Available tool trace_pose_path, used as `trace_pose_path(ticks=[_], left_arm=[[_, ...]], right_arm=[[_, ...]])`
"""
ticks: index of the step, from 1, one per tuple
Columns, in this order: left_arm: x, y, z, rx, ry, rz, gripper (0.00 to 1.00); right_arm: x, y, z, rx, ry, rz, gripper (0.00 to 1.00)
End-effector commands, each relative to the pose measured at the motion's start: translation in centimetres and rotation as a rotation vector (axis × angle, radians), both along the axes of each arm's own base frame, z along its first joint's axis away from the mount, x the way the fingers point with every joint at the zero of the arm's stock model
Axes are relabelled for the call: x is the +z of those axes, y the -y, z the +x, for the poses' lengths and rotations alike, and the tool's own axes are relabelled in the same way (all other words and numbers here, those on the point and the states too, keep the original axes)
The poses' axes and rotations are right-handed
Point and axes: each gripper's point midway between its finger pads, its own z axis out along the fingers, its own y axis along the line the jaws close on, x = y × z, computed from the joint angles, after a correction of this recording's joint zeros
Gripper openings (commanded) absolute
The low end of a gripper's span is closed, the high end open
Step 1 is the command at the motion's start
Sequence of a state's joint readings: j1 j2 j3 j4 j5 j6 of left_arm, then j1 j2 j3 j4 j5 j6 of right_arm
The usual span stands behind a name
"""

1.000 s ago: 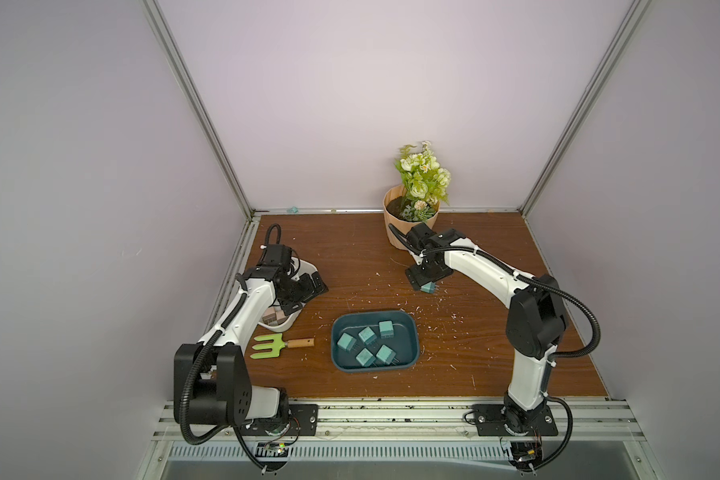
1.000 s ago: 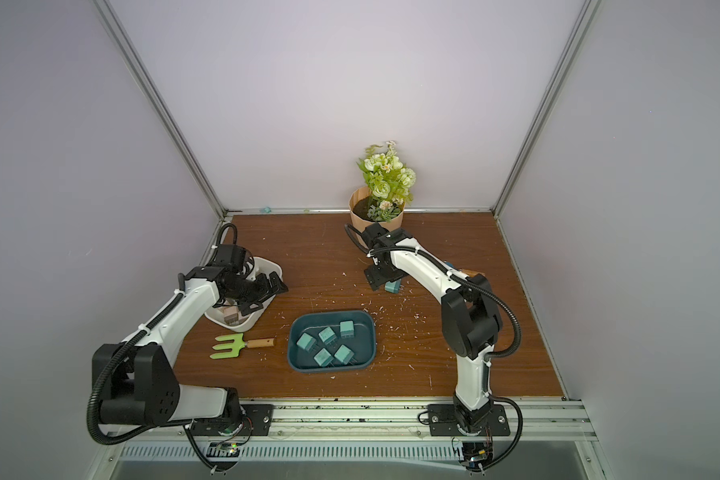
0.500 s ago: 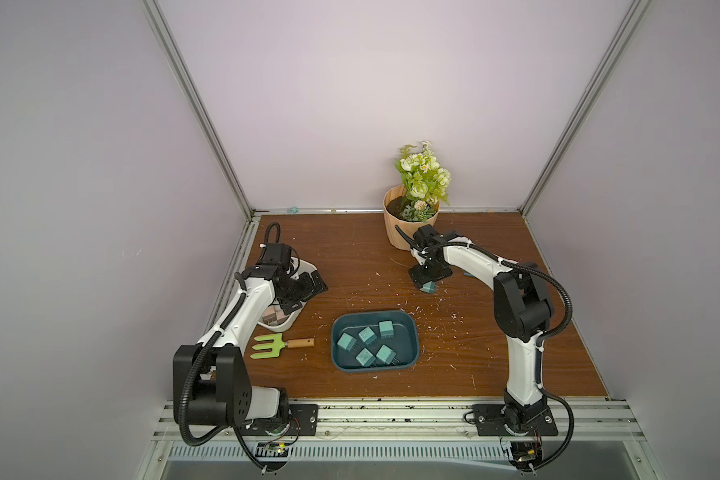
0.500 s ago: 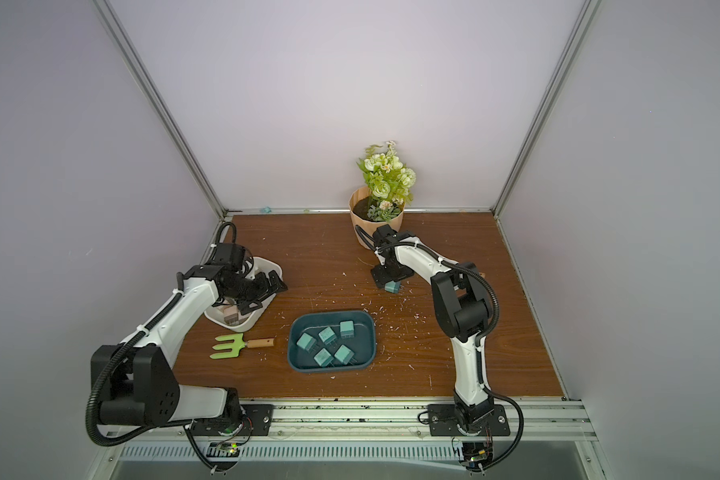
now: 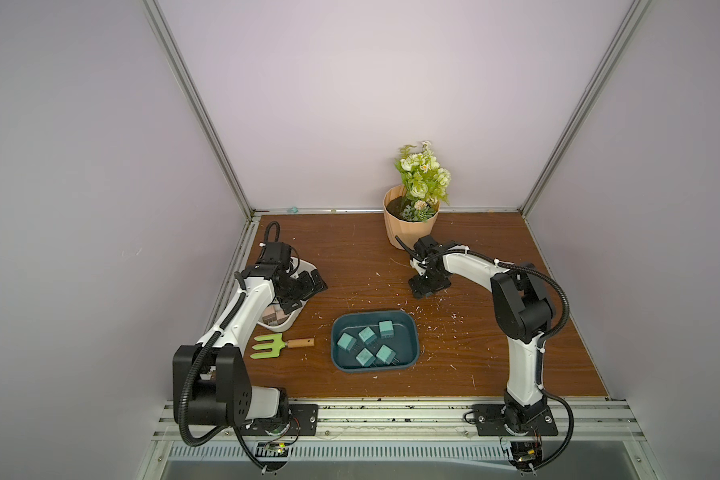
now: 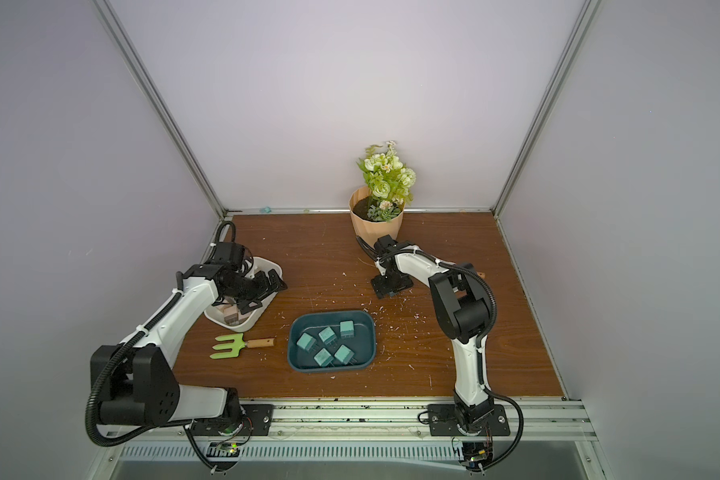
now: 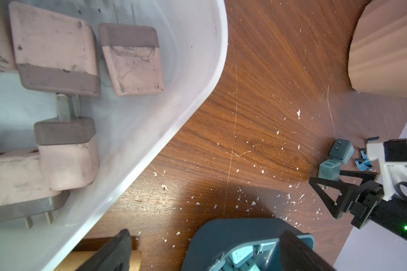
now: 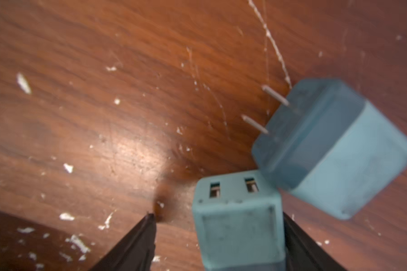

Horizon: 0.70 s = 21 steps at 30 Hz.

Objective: Place the plugs by color into the storage box
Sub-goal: Pick up the plug from the center of the board.

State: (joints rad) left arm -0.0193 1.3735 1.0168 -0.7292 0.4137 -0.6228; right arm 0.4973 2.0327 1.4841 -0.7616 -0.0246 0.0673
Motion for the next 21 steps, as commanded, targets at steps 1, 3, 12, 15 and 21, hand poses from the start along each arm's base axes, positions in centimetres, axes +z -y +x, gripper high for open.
trace_pose_path(ticks=[1, 3, 12, 15, 21], left_arm=[[0.8, -0.6, 0.4, 0.027, 0.005, 0.011, 0.99], [0.8, -0.6, 0.5, 0.026, 0.005, 0.011, 0.99], [1.0, -0.5, 0.5, 0.023, 0.012, 0.01, 0.99], [0.8, -0.5, 0.3, 0.021, 0.007, 0.011, 0.99], [0.5, -0.5, 0.2, 0.016, 0.001, 0.014, 0.99]], right_arm=[[2.2, -0.6, 0.5, -0.001, 0.053, 0.036, 0.81], [1.9, -0.5, 0.7, -0.001, 0.05, 0.027, 0.81], [0.8, -0.7, 1.4, 0.005, 0.038, 0.007, 0.67], [0.8, -0.7, 1.3, 0.007, 0.037, 0.005, 0.55], [2.8, -0.7, 1.4, -0.005, 0.06, 0.015, 0.43]])
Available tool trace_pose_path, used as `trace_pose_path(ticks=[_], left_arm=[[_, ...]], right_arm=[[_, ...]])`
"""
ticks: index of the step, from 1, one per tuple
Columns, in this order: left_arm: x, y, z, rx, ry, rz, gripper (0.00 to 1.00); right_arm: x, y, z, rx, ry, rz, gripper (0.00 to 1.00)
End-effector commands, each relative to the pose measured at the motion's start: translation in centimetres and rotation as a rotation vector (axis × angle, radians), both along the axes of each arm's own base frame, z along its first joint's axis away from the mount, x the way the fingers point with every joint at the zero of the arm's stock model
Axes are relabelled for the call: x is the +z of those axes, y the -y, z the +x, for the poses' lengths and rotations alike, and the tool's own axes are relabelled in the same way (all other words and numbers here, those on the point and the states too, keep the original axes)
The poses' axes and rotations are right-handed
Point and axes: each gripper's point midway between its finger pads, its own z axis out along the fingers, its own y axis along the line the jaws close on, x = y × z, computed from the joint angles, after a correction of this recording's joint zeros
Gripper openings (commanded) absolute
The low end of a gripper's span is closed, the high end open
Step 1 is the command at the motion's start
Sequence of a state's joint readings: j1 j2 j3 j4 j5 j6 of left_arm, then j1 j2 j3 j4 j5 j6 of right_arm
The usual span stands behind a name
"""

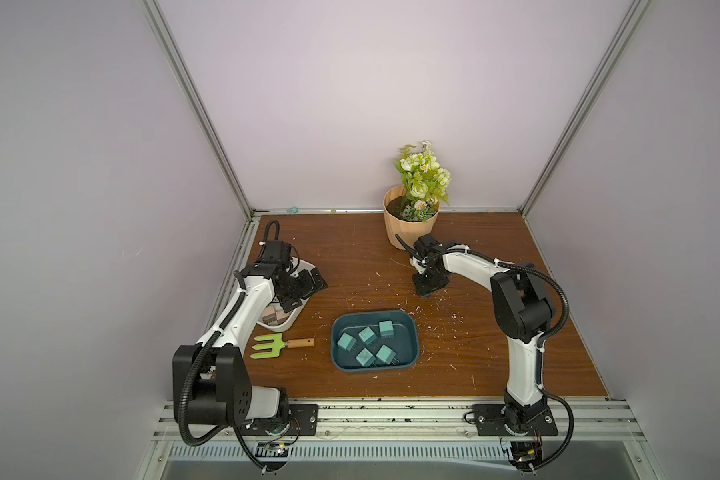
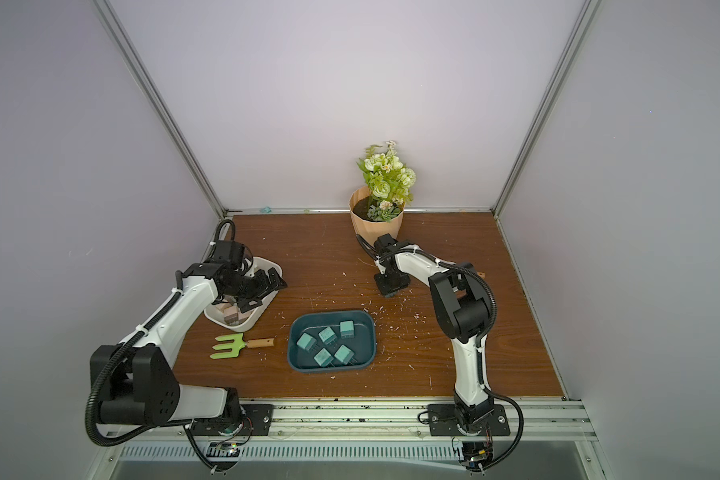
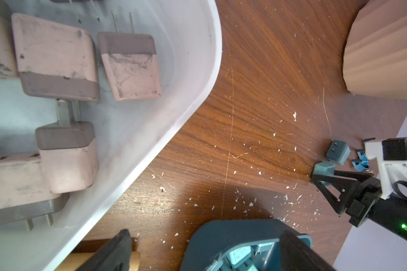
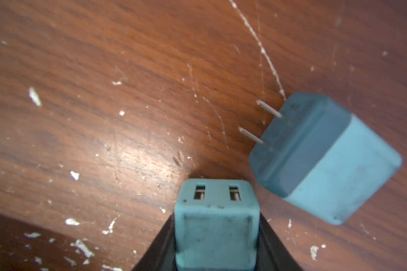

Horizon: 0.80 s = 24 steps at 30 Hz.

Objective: Place the plugs by color into the storage box
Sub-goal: Pick up the plug from the center of the board, then place the plug in the storage box.

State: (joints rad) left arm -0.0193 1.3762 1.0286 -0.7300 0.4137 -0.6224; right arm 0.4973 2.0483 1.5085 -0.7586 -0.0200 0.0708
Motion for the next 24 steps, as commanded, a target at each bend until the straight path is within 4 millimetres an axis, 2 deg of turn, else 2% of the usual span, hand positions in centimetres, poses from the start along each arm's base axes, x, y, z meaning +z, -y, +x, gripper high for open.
trace_pose_path(ticks=[1, 7, 10, 13, 16, 19, 24], left_arm=[[0.1, -0.5, 0.0, 0.015, -0.009, 0.014, 0.99], [0.2, -0.4, 0.4, 0.01, -0.001, 0.011, 0.99], [0.3, -0.4, 0.6, 0.01, 0.007, 0.009, 0.99], [0.3, -0.4, 0.7, 0.01, 0.011, 0.005, 0.99], [0.2, -0.3, 0.8, 0.003, 0.012, 0.006, 0.99], [0.2, -0.3, 0.8, 0.001, 0.012, 0.005, 0.99], [0.1, -0.2, 0.9, -0.001, 0.013, 0.002, 0.99]], right_arm=[[3.5, -0.5, 0.9, -0.005, 0.06, 0.019, 0.42], [9.7, -1.1, 0.7, -0.033, 0.127, 0.083, 0.4], [12.3, -1.4, -0.6, -0.035, 0.151, 0.108, 0.39], [13.9, -2.4, -2.7, -0.022, 0.146, 0.159, 0.39], [14.8, -3.7, -5.3, -0.009, 0.131, 0.202, 0.38], [14.7, -5.1, -8.2, 0.016, 0.11, 0.219, 0.38], [12.3, -6.9, -12.7, 0.074, 0.052, 0.189, 0.38]])
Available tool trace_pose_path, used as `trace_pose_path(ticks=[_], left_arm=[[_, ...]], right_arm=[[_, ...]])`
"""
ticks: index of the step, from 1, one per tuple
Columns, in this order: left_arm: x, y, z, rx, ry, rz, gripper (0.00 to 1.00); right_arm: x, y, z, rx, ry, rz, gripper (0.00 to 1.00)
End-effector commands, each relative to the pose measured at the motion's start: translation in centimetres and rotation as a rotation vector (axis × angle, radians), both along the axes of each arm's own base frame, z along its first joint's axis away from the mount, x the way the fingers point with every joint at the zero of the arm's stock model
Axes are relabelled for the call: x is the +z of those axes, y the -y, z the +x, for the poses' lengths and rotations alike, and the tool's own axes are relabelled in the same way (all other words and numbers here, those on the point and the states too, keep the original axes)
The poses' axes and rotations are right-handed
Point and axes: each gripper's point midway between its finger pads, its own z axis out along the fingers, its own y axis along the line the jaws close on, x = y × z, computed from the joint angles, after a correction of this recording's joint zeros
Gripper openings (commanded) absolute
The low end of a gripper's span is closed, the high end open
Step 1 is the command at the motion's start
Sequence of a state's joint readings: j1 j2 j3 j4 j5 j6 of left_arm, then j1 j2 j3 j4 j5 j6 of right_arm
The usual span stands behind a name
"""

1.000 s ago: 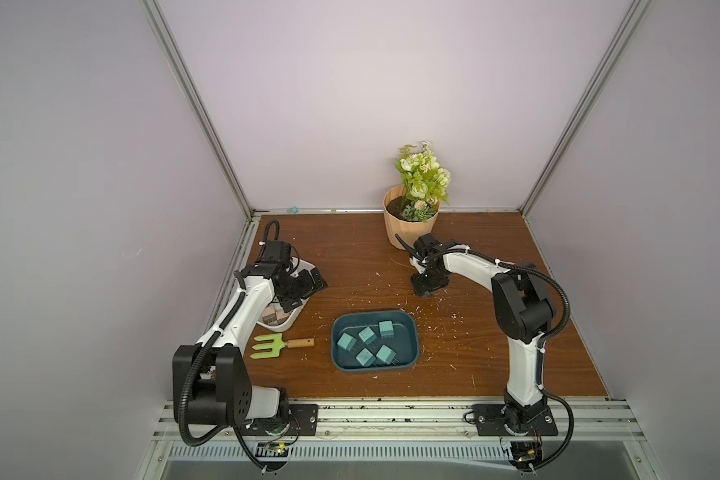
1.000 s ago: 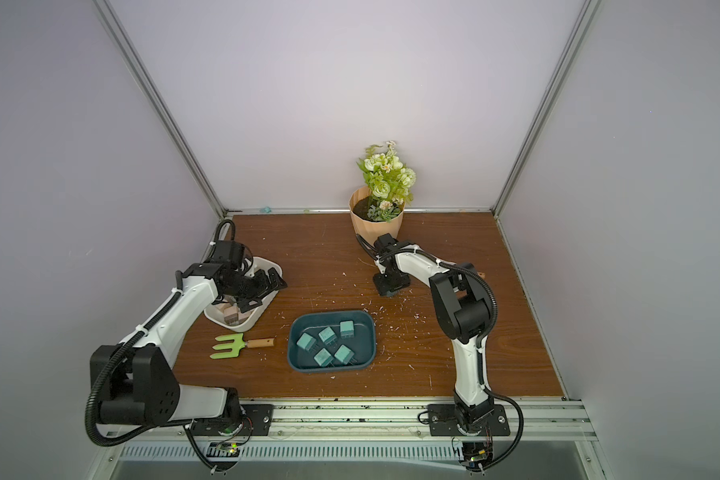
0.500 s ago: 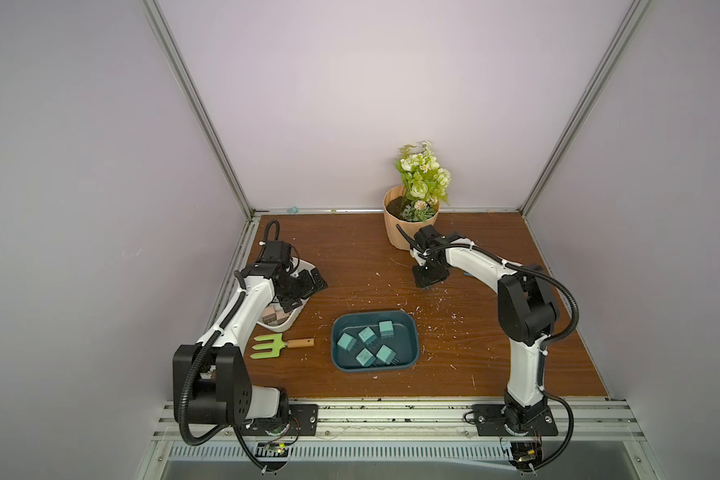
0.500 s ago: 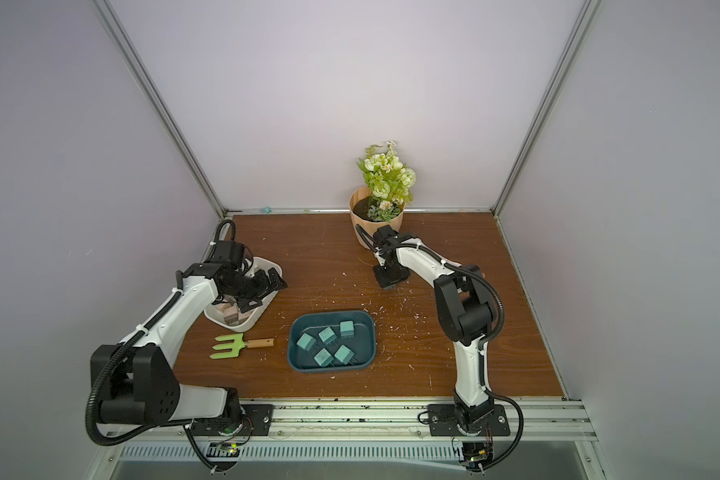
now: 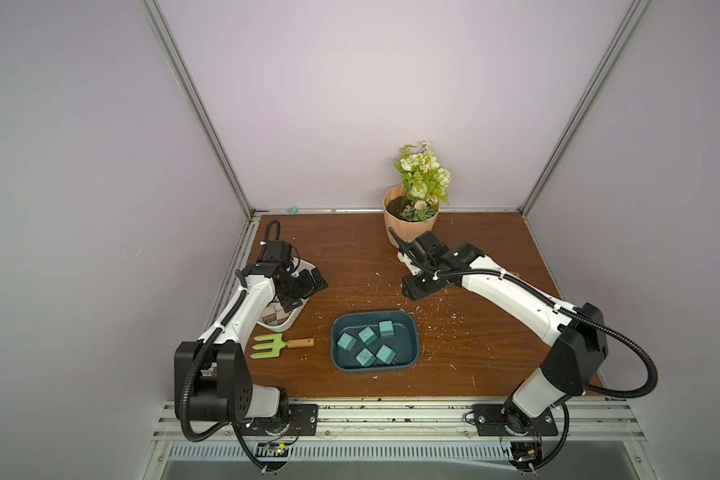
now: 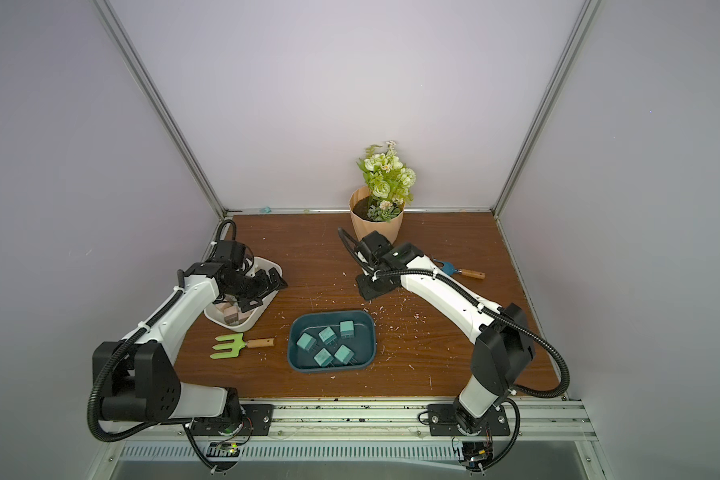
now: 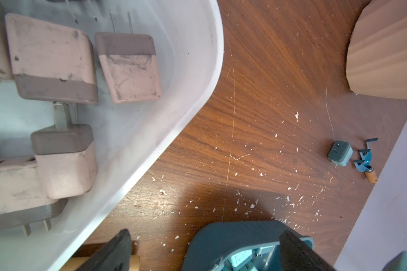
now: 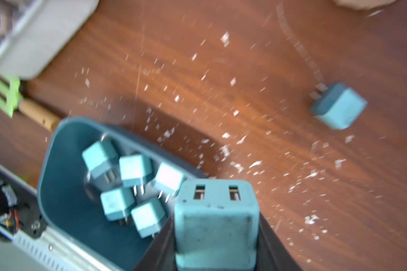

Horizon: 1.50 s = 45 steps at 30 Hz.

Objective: Place the plugs by color into the storage box
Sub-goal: Place the plug in the storage box.

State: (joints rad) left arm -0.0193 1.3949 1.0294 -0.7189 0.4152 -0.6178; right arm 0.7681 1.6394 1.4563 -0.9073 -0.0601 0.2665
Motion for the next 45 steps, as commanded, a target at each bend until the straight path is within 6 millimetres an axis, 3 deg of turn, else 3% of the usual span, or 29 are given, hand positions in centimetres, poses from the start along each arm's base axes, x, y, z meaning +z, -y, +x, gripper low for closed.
trace_pose_path(ticks=[1, 6, 23, 45], left_arm=[[0.5, -0.3, 0.7, 0.004, 0.019, 0.0, 0.99], [0.6, -0.3, 0.6, 0.007, 0.022, 0.0, 0.99], [0.5, -0.3, -0.1, 0.016, 0.019, -0.002, 0.99], [0.2, -0.3, -0.1, -0.002, 0.015, 0.004, 0.99]], right_arm=[[-1.6, -0.4, -2.8, -0.008, -0.064, -0.013, 0.38], [-3.9, -1.3, -4.7, 0.023, -0.096, -0.036, 0.38], [-9.5, -1.4, -6.6, 0.13, -0.136, -0.217, 0.34], [-12.3, -1.8, -7.6, 0.247, -0.182, -0.325, 0.33]])
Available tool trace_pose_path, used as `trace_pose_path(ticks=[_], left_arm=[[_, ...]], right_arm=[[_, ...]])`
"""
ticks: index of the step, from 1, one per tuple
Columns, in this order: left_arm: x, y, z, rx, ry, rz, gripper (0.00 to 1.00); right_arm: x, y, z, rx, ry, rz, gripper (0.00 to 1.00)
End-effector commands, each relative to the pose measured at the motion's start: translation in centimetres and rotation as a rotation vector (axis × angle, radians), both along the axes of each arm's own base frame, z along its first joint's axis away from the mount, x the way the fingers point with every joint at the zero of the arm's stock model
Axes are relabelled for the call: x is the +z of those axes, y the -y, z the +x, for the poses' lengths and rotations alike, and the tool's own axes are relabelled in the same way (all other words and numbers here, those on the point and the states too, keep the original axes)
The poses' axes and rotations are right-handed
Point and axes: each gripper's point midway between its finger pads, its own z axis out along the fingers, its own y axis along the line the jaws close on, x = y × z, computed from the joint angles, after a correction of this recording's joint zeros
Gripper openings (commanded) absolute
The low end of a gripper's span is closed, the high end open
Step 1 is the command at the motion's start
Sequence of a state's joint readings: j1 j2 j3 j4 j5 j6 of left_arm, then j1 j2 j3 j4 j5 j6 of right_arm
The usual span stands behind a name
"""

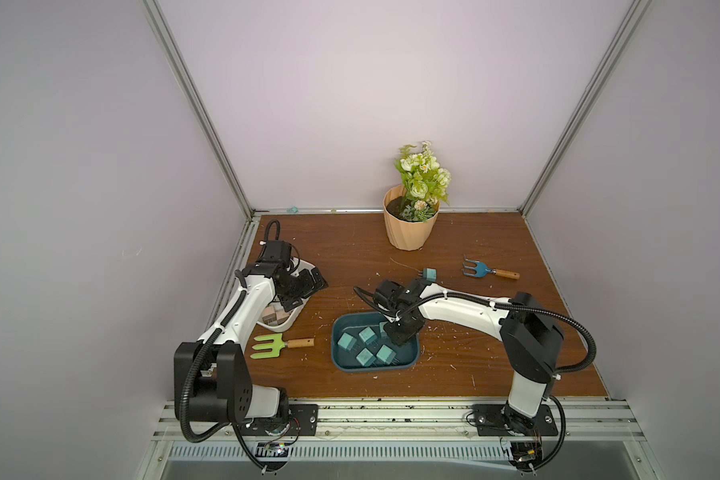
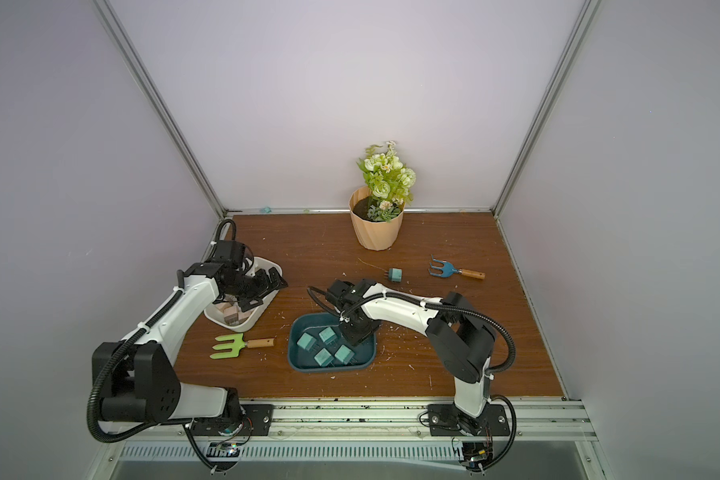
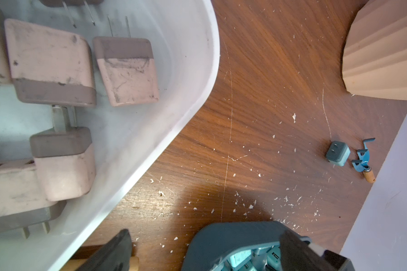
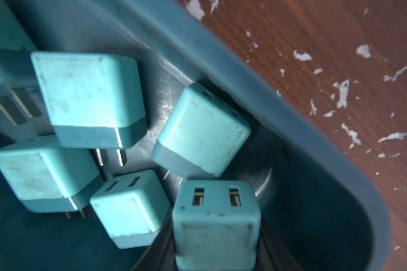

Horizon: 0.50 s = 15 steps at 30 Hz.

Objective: Place the plugs by color into the storage box
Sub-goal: Place the plug in the storage box.

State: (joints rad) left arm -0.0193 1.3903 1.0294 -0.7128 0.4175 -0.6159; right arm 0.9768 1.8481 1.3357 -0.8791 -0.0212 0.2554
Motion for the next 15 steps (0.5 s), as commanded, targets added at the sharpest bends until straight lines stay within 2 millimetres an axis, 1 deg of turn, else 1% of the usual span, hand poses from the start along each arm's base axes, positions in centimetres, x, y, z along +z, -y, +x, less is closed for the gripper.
trace_pose_path(ticks=[1, 6, 15], left_arm=[[0.0, -0.3, -0.2, -0.003, 0.006, 0.005, 0.99], [0.0, -0.3, -0.2, -0.005, 0.007, 0.006, 0.99], [-0.1, -0.3, -0.1, -0.01, 0.004, 0.01, 0.99]], right_arm=[[-1.4, 0.6, -0.5, 0.047, -0.018, -0.07, 0.33], [-1.5, 0.1, -0.2, 0.055, -0.019, -0.071, 0.38], [-0.5, -1.2, 0.4, 0.062, -0.013, -0.046, 0.53]])
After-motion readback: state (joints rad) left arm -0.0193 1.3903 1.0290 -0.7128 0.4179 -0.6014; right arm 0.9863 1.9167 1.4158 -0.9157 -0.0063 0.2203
